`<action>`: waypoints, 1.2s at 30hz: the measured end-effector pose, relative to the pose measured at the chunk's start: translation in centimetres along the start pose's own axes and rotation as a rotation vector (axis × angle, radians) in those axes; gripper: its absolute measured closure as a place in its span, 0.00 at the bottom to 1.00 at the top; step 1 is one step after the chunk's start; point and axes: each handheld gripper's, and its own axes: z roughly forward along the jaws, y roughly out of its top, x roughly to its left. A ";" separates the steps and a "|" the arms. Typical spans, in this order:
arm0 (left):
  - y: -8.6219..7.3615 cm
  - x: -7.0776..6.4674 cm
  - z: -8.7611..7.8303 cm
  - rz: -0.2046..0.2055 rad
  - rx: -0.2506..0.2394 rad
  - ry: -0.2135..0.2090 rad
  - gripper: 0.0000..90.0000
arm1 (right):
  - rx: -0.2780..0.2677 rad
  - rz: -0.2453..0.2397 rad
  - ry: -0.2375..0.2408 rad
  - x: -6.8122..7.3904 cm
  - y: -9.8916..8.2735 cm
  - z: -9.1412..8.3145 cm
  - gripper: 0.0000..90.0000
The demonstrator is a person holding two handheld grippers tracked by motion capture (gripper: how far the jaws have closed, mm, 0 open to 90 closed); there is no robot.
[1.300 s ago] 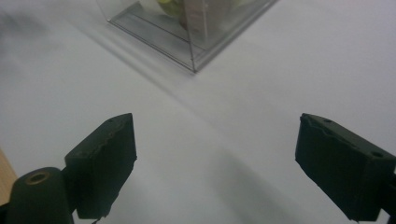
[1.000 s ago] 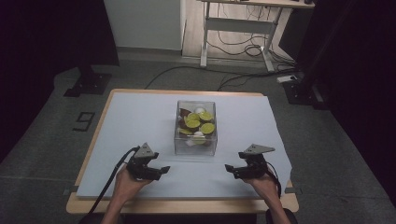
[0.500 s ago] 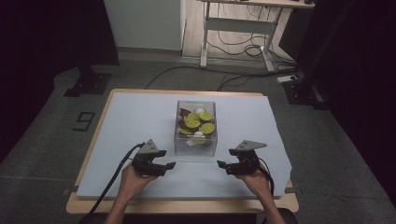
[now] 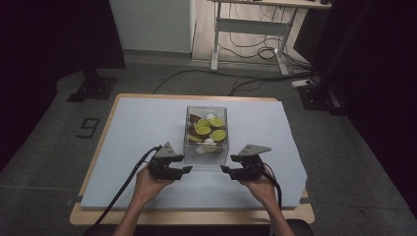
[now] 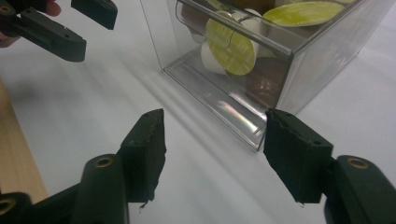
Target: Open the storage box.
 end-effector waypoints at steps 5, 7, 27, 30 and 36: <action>0.9 0.1 0.9 0.006 0.001 0.005 0.53 | 0.000 -0.014 -0.004 0.2 0.5 0.6 0.51; 1.0 0.1 1.0 0.004 0.003 0.007 0.54 | 0.002 -0.015 -0.009 0.3 0.6 0.7 0.52; 2.1 0.2 3.4 -0.004 -0.007 0.075 0.62 | -0.011 -0.001 -0.043 0.4 2.0 3.1 0.74; 2.1 0.3 3.7 -0.003 -0.007 0.091 0.64 | -0.008 0.014 -0.062 0.3 2.1 3.5 0.76; 2.2 0.4 4.2 -0.005 -0.019 0.113 0.67 | -0.005 0.016 -0.076 0.5 2.5 4.4 0.80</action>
